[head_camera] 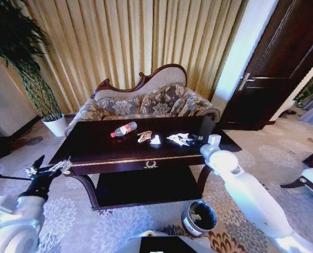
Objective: Move to the front of the table and place the trash on the table into the trash bin.
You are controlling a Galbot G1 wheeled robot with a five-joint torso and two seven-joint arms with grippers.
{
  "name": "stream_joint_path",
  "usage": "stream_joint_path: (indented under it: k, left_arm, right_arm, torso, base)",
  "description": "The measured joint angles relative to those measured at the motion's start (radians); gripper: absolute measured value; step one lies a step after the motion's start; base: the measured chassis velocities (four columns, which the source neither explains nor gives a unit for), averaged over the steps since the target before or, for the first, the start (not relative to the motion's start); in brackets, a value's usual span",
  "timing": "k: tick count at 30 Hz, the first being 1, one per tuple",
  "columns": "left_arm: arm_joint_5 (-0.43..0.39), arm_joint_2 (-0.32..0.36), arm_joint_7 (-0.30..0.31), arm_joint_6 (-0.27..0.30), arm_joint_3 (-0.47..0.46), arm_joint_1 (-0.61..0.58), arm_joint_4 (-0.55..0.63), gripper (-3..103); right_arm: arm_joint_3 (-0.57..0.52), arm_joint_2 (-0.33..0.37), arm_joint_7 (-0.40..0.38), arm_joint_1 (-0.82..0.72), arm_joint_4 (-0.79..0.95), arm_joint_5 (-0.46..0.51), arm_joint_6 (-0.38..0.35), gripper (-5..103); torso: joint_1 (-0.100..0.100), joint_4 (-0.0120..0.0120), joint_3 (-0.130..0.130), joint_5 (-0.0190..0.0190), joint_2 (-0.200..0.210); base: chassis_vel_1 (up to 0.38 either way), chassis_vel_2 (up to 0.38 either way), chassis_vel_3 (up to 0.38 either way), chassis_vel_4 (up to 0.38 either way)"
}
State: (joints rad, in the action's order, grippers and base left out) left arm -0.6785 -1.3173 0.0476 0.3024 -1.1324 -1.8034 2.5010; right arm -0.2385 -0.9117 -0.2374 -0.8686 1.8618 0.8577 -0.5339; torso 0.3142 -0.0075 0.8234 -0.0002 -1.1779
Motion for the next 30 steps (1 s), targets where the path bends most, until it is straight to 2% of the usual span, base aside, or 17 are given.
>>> stream_joint_path:
  k: [17, 18, 20, 23, 25, 28, 29, 30]
  left_arm:
    - [0.0, -0.008, 0.0, 0.002, 0.006, 0.008, -0.001, 100]
    - [0.0, -0.009, 0.0, 0.002, 0.005, 0.007, -0.001, 100]
    - [0.0, -0.01, 0.0, 0.002, 0.004, 0.007, -0.001, 100]
    - [0.0, -0.011, 0.0, 0.002, 0.0, 0.007, -0.001, 100]
    - [0.0, -0.012, 0.0, 0.002, 0.0, 0.007, -0.001, 100]
    - [0.0, -0.014, -0.001, 0.001, -0.003, 0.008, -0.001, 100]
    - [0.0, -0.014, -0.001, 0.001, -0.003, 0.008, -0.001, 100]
    - [0.0, -0.014, -0.001, 0.001, -0.004, 0.008, -0.001, 100]
  right_arm:
    - [0.11, -0.061, -0.007, 0.083, -0.107, -0.076, 0.002, 101]
    - [0.118, -0.066, -0.006, 0.09, -0.118, -0.085, 0.003, 92]
    - [0.121, -0.068, -0.006, 0.093, -0.122, -0.088, 0.003, 92]
    - [0.132, -0.078, -0.002, 0.097, -0.136, -0.102, 0.016, 76]
    - [0.134, -0.079, -0.002, 0.097, -0.139, -0.103, 0.022, 76]
    - [0.138, -0.086, 0.0, 0.097, -0.148, -0.108, 0.046, 60]
    - [0.138, -0.086, 0.0, 0.097, -0.148, -0.108, 0.046, 60]
    - [0.138, -0.087, 0.0, 0.097, -0.148, -0.109, 0.05, 54]
  torso:
    - [0.0, 0.0, 0.0, 0.0001, 0.0]
    - [0.0, -0.0001, 0.0, 0.0001, 0.0]
    - [0.0, -0.0001, 0.0, 0.0001, 0.0]
    - [0.0, 0.0, 0.0, 0.0001, 0.0]
    - [0.0, -0.0001, 0.0, 0.0002, 0.0]
    - [0.0, 0.0, 0.0, 0.0002, 0.0]
    - [0.0, 0.0, 0.0, 0.0002, 0.0]
    - [0.0, 0.0, 0.0, 0.0002, 0.0]
  base:
    - [0.0, 0.0, 0.0, 0.0]
    - [0.0, 0.0, 0.0, 0.0]
    - [0.0, 0.0, 0.0, 0.0]
    - [0.0, 0.0, 0.0, 0.0]
    - [0.0, 0.0, 0.0, 0.0]
    - [0.0, 0.0, 0.0, 0.0]
    - [0.0, 0.0, 0.0, 0.0]
    - [0.0, 0.0, 0.0, 0.0]
